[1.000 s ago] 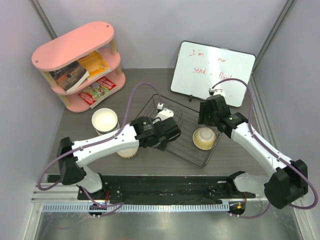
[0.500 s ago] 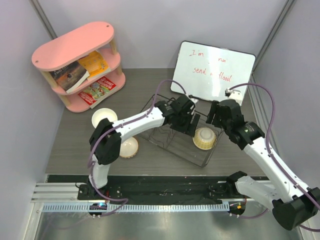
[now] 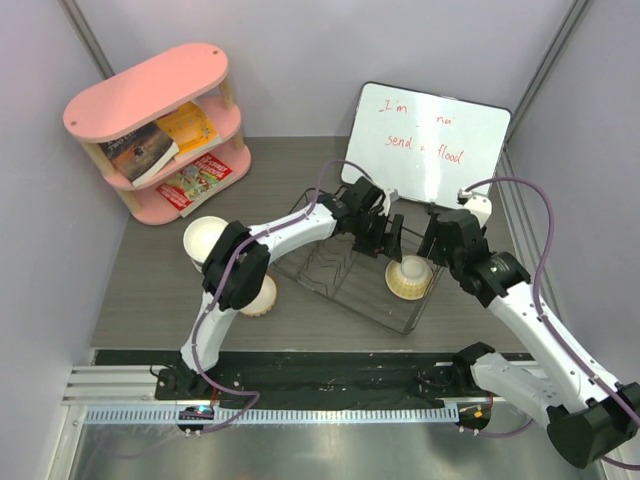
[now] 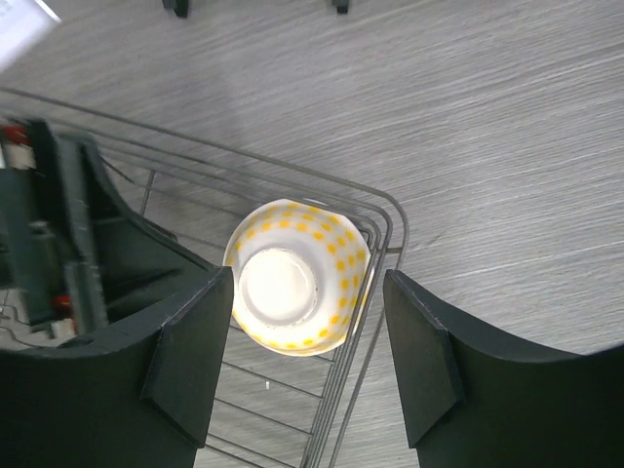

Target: Unload the bowls from the dish rack

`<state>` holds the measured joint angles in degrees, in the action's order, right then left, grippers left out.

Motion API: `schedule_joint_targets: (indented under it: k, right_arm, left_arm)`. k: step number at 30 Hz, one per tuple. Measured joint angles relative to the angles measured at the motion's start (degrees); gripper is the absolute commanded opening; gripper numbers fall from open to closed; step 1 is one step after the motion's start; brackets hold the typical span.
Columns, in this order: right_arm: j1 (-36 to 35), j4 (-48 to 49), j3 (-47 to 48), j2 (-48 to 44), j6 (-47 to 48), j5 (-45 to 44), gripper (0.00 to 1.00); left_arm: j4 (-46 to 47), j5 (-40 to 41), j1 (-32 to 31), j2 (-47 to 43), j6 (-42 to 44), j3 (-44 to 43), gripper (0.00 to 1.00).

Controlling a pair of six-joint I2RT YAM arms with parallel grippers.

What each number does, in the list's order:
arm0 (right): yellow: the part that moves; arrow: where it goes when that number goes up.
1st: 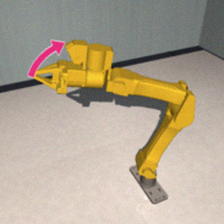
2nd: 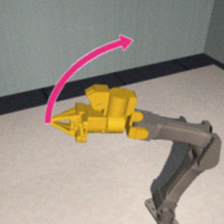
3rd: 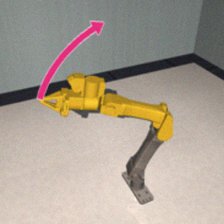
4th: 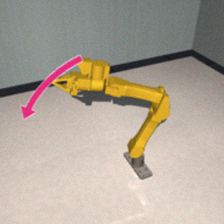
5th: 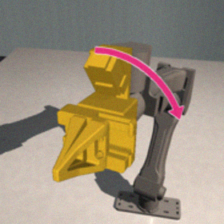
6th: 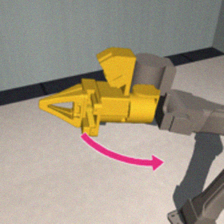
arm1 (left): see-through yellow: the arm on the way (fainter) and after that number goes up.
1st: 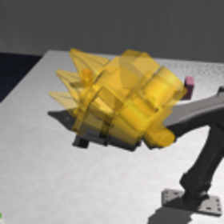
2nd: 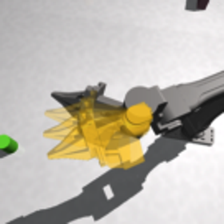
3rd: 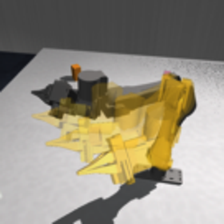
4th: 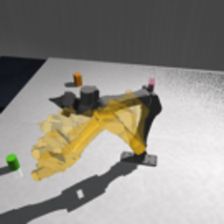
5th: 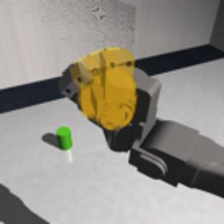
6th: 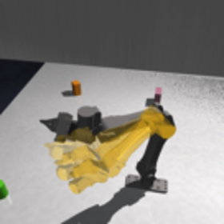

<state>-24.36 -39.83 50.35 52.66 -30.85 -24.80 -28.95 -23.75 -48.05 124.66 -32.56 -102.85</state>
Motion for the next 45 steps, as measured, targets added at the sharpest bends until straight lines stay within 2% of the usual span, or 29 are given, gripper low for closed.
schedule_joint_targets:
  k: [5,18,20,35,36,39,40,43,45]
  right_arm:
    - [0.02,-0.35,-0.44,-2.64,-0.81,-1.31,0.68]
    - [0.11,-0.76,-3.06,0.09,-0.79,-0.28,0.67]
    - [0.11,-0.70,-3.23,0.22,-0.79,-0.04,0.67]
    - [0.11,0.13,-5.62,1.18,-0.79,1.18,0.67]
    - [0.11,0.33,-5.79,1.33,-0.79,1.22,0.66]
    - [0.11,1.09,-6.12,1.49,-0.63,1.18,0.67]
    - [0.11,1.20,-6.19,1.51,-0.61,1.20,0.67]
    - [0.11,1.20,-6.32,1.51,-0.61,1.36,0.67]
    - [0.11,1.25,-6.32,1.49,-0.61,1.36,0.66]
  left_arm:
    - [0.11,-0.94,-0.31,1.38,-0.26,0.70,0.77]
    - [6.86,-6.21,-0.31,2.54,-4.39,3.19,0.81]
    - [8.46,-7.37,-0.31,2.93,-5.18,4.20,0.84]
    - [14.91,-14.32,0.26,5.18,-9.68,6.40,0.83]
    - [15.65,-15.02,0.28,5.49,-9.99,6.32,0.81]
    - [18.01,-16.59,0.33,6.08,-10.67,6.27,0.67]
    - [18.91,-16.74,0.37,6.34,-10.97,6.27,0.58]
    - [20.70,-17.81,0.50,6.64,-12.41,6.29,0.44]
    - [21.05,-17.84,0.48,6.69,-12.57,6.36,0.38]
